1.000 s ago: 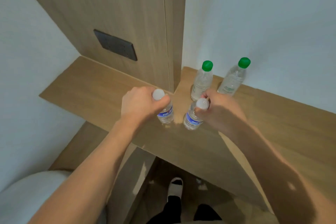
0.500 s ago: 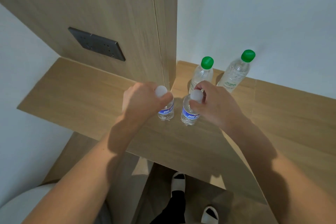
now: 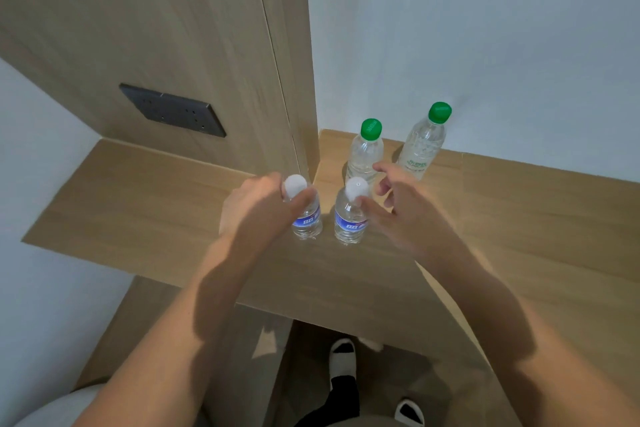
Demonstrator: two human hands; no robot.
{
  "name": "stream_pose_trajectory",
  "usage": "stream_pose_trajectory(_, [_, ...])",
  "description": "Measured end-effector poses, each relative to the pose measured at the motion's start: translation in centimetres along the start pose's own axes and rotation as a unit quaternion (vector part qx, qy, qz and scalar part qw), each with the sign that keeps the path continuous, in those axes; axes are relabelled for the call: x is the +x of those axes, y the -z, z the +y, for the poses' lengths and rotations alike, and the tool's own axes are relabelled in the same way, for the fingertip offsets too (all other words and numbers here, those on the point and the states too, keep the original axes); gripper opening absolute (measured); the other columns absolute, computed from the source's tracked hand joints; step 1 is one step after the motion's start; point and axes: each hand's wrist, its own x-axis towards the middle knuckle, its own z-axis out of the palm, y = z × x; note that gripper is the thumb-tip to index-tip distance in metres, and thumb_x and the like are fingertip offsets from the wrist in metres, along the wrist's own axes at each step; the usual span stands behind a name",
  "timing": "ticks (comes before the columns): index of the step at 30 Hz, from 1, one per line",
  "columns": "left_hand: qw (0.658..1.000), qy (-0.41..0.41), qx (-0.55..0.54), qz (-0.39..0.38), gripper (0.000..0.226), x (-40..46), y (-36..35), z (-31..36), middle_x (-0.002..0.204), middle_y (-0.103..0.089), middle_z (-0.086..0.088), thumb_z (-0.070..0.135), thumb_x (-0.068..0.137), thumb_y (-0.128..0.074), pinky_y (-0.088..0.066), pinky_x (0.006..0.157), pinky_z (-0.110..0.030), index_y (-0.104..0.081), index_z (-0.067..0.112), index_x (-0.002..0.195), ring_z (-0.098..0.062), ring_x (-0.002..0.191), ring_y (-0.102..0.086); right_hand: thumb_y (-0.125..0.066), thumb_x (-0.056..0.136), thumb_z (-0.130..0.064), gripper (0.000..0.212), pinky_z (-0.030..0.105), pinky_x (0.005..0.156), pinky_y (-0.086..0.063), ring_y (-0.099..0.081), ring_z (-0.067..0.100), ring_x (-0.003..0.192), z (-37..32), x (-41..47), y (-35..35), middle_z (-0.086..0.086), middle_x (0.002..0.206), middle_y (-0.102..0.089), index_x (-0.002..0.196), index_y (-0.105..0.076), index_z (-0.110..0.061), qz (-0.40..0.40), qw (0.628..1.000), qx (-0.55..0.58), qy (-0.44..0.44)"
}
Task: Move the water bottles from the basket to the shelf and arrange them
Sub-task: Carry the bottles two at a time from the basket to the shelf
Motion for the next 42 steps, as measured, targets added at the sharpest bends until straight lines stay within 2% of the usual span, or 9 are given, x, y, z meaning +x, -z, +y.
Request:
stream_pose_trajectory(2, [0.999, 0.008, -0.021, 0.031, 0.048, -0.7, 0.7, 0.5, 0.075, -0.054, 0.004, 0.066, 0.088, -0.051, -0.034, 0.059, -0.034, -0.05, 0.019, 0.08, -0.023, 0.072, -0.052, -0.069, 0.09, -0.03, 0.057, 0.039, 0.091, -0.049, -0.053, 0.014, 0.096, 0.5, -1.1, 0.4, -0.002, 0.107, -0.055, 0.14, -0.048, -0.01, 0.054, 0.998, 0.007, 0.016])
stream_pose_trajectory(4, [0.99, -0.017, -0.078, 0.114, 0.038, -1.3, 1.3, 1.6, 0.088, -0.058, 0.003, 0.054, 0.092, -0.056, -0.04, 0.066, -0.034, -0.055, 0.015, 0.092, -0.024, 0.08, -0.055, -0.069, 0.091, -0.022, 0.054, 0.03, 0.099, -0.04, -0.053, 0.016, 0.111, 0.9, -2.3, 1.0, 0.006, 0.121, -0.06, 0.139, -0.05, -0.007, 0.079, 0.997, 0.001, 0.025])
stream_pose_trajectory(6, [0.971, -0.083, -0.124, 0.186, 0.031, -1.7, 1.4, 3.2, 0.102, -0.062, -0.001, 0.04, 0.093, -0.059, -0.042, 0.076, -0.034, -0.06, 0.012, 0.106, -0.024, 0.093, -0.058, -0.065, 0.093, -0.019, 0.052, 0.017, 0.1, -0.027, -0.048, 0.017, 0.124, 1.4, -3.4, 2.0, 0.008, 0.136, -0.056, 0.141, -0.048, -0.008, 0.086, 0.996, -0.019, 0.015])
stream_pose_trajectory(9, [0.944, -0.216, -0.115, 0.222, 0.029, -2.1, 0.7, 6.2, 0.113, -0.063, -0.012, 0.02, 0.093, -0.06, -0.04, 0.091, -0.031, -0.061, 0.002, 0.116, -0.029, 0.106, -0.057, -0.062, 0.094, -0.02, 0.053, 0.016, 0.1, -0.023, -0.044, 0.022, 0.13, 2.7, -5.0, 3.5, 0.006, 0.142, -0.051, 0.143, -0.044, -0.011, 0.116, 0.992, -0.05, -0.002])
stream_pose_trajectory(12, [0.924, -0.299, -0.129, 0.201, 0.031, -3.5, -0.3, 9.7, 0.117, -0.061, -0.017, 0.007, 0.09, -0.059, -0.037, 0.1, -0.033, -0.059, -0.003, 0.12, -0.032, 0.111, -0.054, -0.058, 0.095, -0.024, 0.053, 0.017, 0.105, -0.02, -0.04, 0.017, 0.134, 3.5, -7.4, 5.5, 0.001, 0.146, -0.048, 0.145, -0.042, -0.016, 0.15, 0.985, -0.081, -0.041])
stream_pose_trajectory(15, [0.921, -0.33, -0.137, 0.154, 0.031, -5.2, -1.4, 13.4, 0.121, -0.058, -0.015, 0.008, 0.091, -0.058, -0.032, 0.102, -0.029, -0.057, 0.001, 0.121, -0.027, 0.114, -0.048, -0.056, 0.096, -0.028, 0.055, 0.03, 0.117, -0.023, -0.034, 0.013, 0.14, 4.7, -10.4, 7.6, -0.002, 0.151, -0.042, 0.148, -0.038, -0.019, 0.187, 0.973, -0.09, -0.101])
stream_pose_trajectory(23, [0.872, -0.462, -0.125, 0.105, 0.028, -11.6, -4.5, 25.2, 0.117, -0.057, -0.018, 0.01, 0.093, -0.055, -0.04, 0.1, -0.036, -0.058, -0.003, 0.119, -0.032, 0.109, -0.054, -0.051, 0.098, -0.031, 0.053, 0.037, 0.118, -0.025, -0.032, 0.019, 0.142, 10.4, -22.5, 14.9, 0.003, 0.151, -0.041, 0.147, -0.038, -0.016, 0.266, 0.939, -0.105, -0.191])
stream_pose_trajectory(31, [0.805, -0.577, -0.125, 0.052, 0.03, -24.1, -7.4, 38.3, 0.118, -0.061, -0.015, 0.014, 0.095, -0.056, -0.043, 0.1, -0.035, -0.058, 0.001, 0.123, -0.028, 0.112, -0.055, -0.052, 0.098, -0.03, 0.053, 0.027, 0.115, -0.02, -0.033, 0.016, 0.141, 16.3, -38.3, 21.1, 0.002, 0.15, -0.042, 0.147, -0.038, -0.016, 0.37, 0.878, -0.107, -0.285])
stream_pose_trajectory(42, [0.714, -0.689, -0.124, -0.01, 0.034, -42.3, -12.9, 52.9, 0.126, -0.058, -0.01, 0.024, 0.098, -0.051, -0.04, 0.105, -0.033, -0.057, 0.007, 0.127, -0.023, 0.118, -0.053, -0.056, 0.096, -0.026, 0.054, 0.027, 0.113, -0.024, -0.04, 0.02, 0.137, 24.5, -59.2, 25.6, 0.005, 0.146, -0.047, 0.145, -0.041, -0.011, 0.463, 0.787, -0.097, -0.397])
